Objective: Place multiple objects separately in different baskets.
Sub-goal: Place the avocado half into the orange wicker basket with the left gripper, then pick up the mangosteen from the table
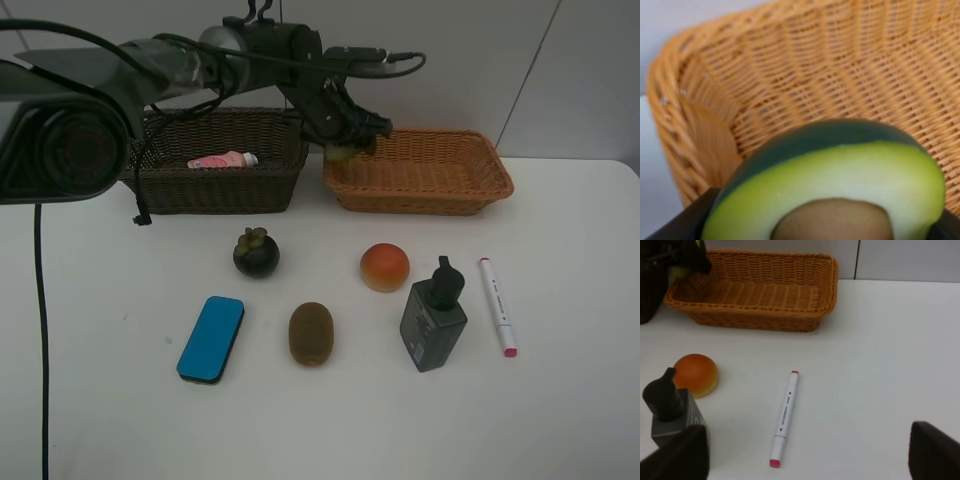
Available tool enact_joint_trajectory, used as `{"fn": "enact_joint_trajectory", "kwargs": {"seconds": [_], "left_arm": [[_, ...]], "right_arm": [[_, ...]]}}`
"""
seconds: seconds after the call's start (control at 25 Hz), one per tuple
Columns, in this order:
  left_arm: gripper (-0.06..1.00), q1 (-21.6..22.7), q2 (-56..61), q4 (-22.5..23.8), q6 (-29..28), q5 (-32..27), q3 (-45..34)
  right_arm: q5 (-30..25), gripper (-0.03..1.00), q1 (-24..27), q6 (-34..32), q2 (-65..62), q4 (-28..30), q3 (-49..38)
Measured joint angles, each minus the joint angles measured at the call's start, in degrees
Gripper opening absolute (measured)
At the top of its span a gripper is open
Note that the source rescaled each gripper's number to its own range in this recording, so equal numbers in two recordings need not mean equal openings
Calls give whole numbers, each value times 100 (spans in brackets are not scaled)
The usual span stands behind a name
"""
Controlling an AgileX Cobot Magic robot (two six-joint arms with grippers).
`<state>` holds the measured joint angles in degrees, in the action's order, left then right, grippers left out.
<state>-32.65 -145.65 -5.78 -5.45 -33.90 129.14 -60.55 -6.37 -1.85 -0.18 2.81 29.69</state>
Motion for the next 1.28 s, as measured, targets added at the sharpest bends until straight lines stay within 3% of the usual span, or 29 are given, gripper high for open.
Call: {"fn": "enact_joint_trajectory", "kwargs": {"seconds": [0.2, 0.48, 0.64, 0.8, 0.92, 1.12, 1.28], "left_arm": [[84, -8, -7, 0, 0, 163, 60], [87, -8, 1, 108, 40, -254, 207], [87, -8, 113, 188, 137, -1245, 788], [87, -8, 240, 190, 156, -2909, 1571], [87, 0, 292, 181, 156, -3425, 1854], [87, 6, 550, 23, 195, -3486, 1497], [87, 6, 1241, 17, 265, -3480, 302]], "right_arm": [[0, 100, 0, 0, 0, 0, 0], [0, 100, 0, 0, 0, 0, 0], [0, 100, 0, 0, 0, 0, 0], [0, 100, 0, 0, 0, 0, 0], [0, 100, 0, 0, 0, 0, 0], [0, 100, 0, 0, 0, 0, 0], [0, 100, 0, 0, 0, 0, 0]]}}
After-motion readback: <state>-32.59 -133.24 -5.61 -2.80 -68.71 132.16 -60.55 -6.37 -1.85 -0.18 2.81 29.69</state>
